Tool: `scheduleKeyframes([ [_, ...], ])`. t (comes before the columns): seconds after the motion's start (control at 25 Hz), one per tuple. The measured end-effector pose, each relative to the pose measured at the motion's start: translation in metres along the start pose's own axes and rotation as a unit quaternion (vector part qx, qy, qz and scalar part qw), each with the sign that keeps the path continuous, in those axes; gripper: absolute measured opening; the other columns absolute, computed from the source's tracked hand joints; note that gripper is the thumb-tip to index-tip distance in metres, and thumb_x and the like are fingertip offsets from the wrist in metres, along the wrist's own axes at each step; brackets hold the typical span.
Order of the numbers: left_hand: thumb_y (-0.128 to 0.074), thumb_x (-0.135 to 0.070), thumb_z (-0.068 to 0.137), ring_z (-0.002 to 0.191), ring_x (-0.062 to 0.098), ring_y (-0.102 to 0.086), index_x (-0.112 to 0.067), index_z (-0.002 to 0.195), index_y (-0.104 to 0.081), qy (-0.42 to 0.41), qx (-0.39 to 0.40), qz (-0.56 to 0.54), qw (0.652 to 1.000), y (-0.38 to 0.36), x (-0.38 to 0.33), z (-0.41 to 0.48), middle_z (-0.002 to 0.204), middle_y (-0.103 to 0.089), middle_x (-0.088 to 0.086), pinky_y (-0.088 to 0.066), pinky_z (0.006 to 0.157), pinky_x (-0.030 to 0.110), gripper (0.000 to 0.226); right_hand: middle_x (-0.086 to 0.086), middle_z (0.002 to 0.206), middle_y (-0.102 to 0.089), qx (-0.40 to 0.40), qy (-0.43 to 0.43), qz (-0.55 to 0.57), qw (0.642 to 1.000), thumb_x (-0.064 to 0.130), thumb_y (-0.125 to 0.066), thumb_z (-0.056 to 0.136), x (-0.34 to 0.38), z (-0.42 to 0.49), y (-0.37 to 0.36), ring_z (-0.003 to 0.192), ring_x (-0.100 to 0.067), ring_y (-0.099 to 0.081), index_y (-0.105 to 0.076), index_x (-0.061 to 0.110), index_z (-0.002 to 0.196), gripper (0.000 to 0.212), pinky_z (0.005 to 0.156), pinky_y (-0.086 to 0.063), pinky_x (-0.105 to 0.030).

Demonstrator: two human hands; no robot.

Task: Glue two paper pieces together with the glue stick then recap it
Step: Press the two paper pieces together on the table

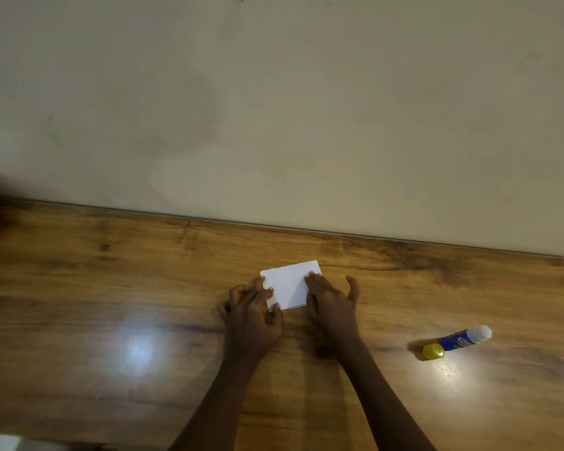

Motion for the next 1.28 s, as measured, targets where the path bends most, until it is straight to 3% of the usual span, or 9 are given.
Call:
scheduleKeyframes([
  [0.12, -0.064, -0.022, 0.075, 0.119, 0.033, -0.041, -0.013, 0.107, -0.061, -0.003, -0.002, 0.001, 1.0, 0.0, -0.001, 0.002, 0.133, -0.053, 0.008, -0.027, 0.096, 0.05, 0.034, -0.014, 0.125, -0.059, -0.035, 0.004, -0.02, 0.999, 0.009, -0.054, 0.083, -0.002, -0.024, 0.008, 0.116, -0.025, -0.055, -0.055, 0.008, 0.116, 0.034, 0.105, 0.005, -0.038],
  [0.28, -0.063, -0.023, 0.075, 0.12, 0.032, -0.041, -0.013, 0.107, -0.061, 0.002, -0.002, 0.0, 1.0, -0.002, 0.0, 0.0, 0.133, -0.052, 0.007, -0.026, 0.096, 0.049, 0.033, -0.011, 0.127, -0.059, 0.007, 0.016, -0.004, 1.0, 0.016, -0.051, 0.085, 0.018, -0.026, 0.006, 0.122, -0.021, -0.05, -0.057, 0.01, 0.114, 0.031, 0.104, 0.011, -0.035],
  [0.48, -0.059, -0.025, 0.079, 0.122, 0.027, -0.035, -0.016, 0.111, -0.059, 0.006, 0.01, -0.018, 1.0, -0.003, 0.002, 0.002, 0.138, -0.047, 0.003, -0.022, 0.097, 0.044, 0.034, 0.006, 0.09, -0.076, -0.006, 0.076, -0.029, 0.997, 0.024, -0.058, 0.062, 0.053, -0.033, 0.008, 0.088, -0.007, -0.068, -0.069, 0.024, 0.086, 0.026, 0.089, -0.02, -0.029],
  [0.68, -0.058, -0.02, 0.081, 0.123, 0.027, -0.035, -0.015, 0.114, -0.058, 0.006, 0.013, -0.021, 1.0, -0.003, 0.004, 0.0, 0.139, -0.047, 0.003, -0.022, 0.099, 0.046, 0.033, -0.003, 0.123, -0.062, 0.043, 0.031, 0.012, 0.999, 0.026, -0.044, 0.082, 0.038, -0.029, -0.001, 0.114, -0.018, -0.057, -0.06, 0.02, 0.11, 0.033, 0.101, -0.008, -0.046],
  [0.84, -0.054, -0.015, 0.082, 0.125, 0.026, -0.034, -0.015, 0.115, -0.057, 0.012, 0.01, -0.023, 1.0, -0.002, 0.004, 0.001, 0.139, -0.046, 0.003, -0.021, 0.101, 0.045, 0.033, 0.001, 0.134, -0.052, 0.052, 0.017, 0.017, 0.998, 0.027, -0.046, 0.088, 0.038, -0.029, -0.007, 0.122, -0.014, -0.049, -0.053, 0.022, 0.118, 0.032, 0.098, -0.003, -0.038],
  [0.96, -0.053, -0.009, 0.081, 0.124, 0.027, -0.036, -0.015, 0.112, -0.058, 0.008, 0.005, -0.033, 0.999, 0.001, 0.004, 0.0, 0.136, -0.05, 0.005, -0.023, 0.099, 0.045, 0.032, -0.002, 0.117, -0.066, 0.038, 0.015, 0.007, 0.999, 0.023, -0.061, 0.077, 0.045, -0.036, 0.001, 0.104, -0.016, -0.063, -0.063, 0.021, 0.104, 0.027, 0.093, -0.027, -0.057],
  [1.04, -0.053, -0.007, 0.079, 0.121, 0.03, -0.038, -0.014, 0.106, -0.06, -0.001, 0.006, -0.049, 0.999, 0.002, 0.003, 0.0, 0.132, -0.053, 0.006, -0.024, 0.095, 0.045, 0.029, 0.005, 0.097, -0.074, 0.007, 0.025, -0.033, 0.999, 0.026, -0.073, 0.062, 0.049, -0.049, 0.006, 0.083, -0.009, -0.069, -0.067, 0.026, 0.089, 0.028, 0.074, -0.048, -0.05],
  [1.16, -0.055, -0.005, 0.075, 0.118, 0.033, -0.041, -0.013, 0.105, -0.061, -0.005, 0.0, -0.055, 0.998, 0.005, 0.002, 0.001, 0.128, -0.057, 0.007, -0.025, 0.093, 0.046, 0.032, 0.01, 0.091, -0.075, -0.004, 0.01, -0.028, 1.0, 0.026, -0.083, 0.05, 0.053, -0.064, 0.009, 0.077, -0.005, -0.069, -0.068, 0.027, 0.085, 0.038, 0.062, -0.054, -0.044],
  [1.28, -0.058, -0.005, 0.075, 0.118, 0.031, -0.04, -0.014, 0.102, -0.062, -0.005, 0.002, -0.041, 0.999, 0.005, 0.001, 0.0, 0.13, -0.056, 0.005, -0.024, 0.091, 0.044, 0.029, 0.003, 0.088, -0.076, 0.001, -0.017, -0.005, 1.0, 0.019, -0.076, 0.061, 0.05, -0.059, 0.005, 0.079, -0.014, -0.07, -0.068, 0.022, 0.082, 0.023, 0.072, -0.049, -0.053],
])
Point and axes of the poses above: each hand's wrist, its own z-axis towards the middle knuckle, its own y-axis out of the back of the hand, x = y × z, the point moved 5 cm from there along z, towards the middle knuckle
